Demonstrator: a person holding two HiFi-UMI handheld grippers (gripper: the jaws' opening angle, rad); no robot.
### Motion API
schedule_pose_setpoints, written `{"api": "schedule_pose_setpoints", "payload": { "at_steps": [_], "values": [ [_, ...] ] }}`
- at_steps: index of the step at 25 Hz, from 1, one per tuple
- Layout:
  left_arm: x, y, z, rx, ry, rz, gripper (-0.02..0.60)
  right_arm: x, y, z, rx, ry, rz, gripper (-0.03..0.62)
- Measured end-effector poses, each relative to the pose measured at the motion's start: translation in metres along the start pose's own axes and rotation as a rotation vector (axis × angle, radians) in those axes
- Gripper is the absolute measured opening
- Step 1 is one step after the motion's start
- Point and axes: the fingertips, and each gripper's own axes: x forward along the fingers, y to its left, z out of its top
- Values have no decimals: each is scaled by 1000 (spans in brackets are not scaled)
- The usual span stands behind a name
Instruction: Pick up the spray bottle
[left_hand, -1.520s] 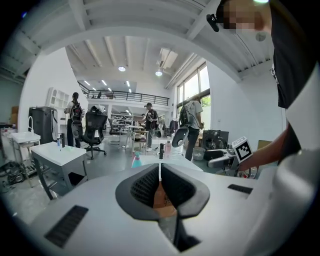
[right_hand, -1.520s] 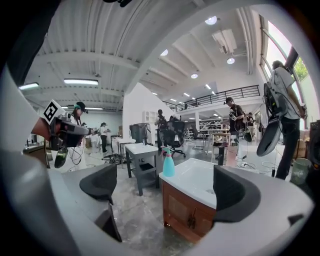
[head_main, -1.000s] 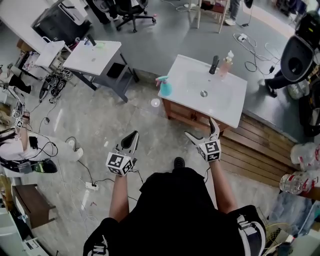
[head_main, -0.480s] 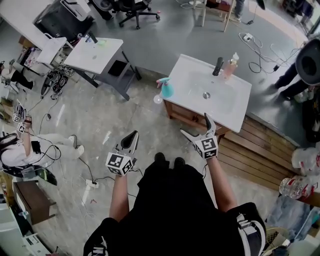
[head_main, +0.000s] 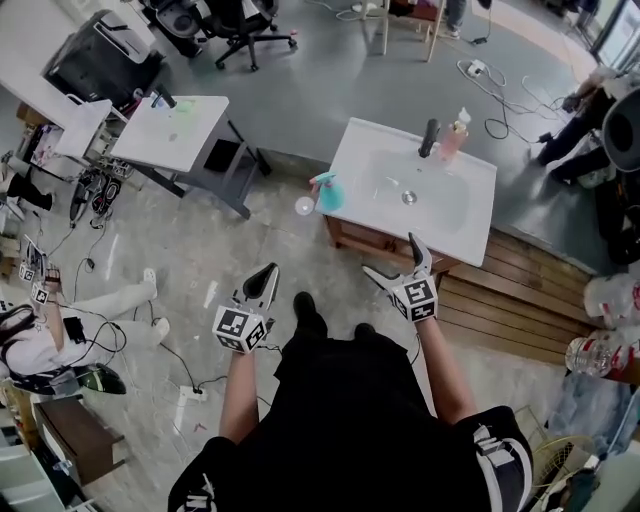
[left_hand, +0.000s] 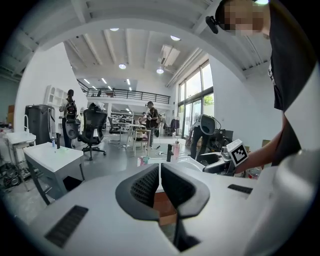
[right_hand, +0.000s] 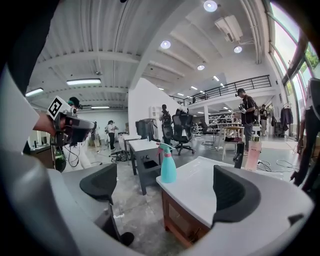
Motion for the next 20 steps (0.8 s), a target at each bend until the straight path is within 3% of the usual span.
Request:
{"api": "schedule_pose_setpoints", "payload": {
  "at_steps": [7,11,16,20],
  "values": [
    [12,77,10,16,10,-81,31,54,30,24,11,8,-62,600],
    [28,149,17,20,8,-152,31,114,47,48,13,4,-126,600],
    [35,204,28,70,28,-245,31,165,63,70,42,-8,-193,600],
    [32,237,36,19,22,-275,31,189,71,86,64,-23,-221,600]
  ]
}}
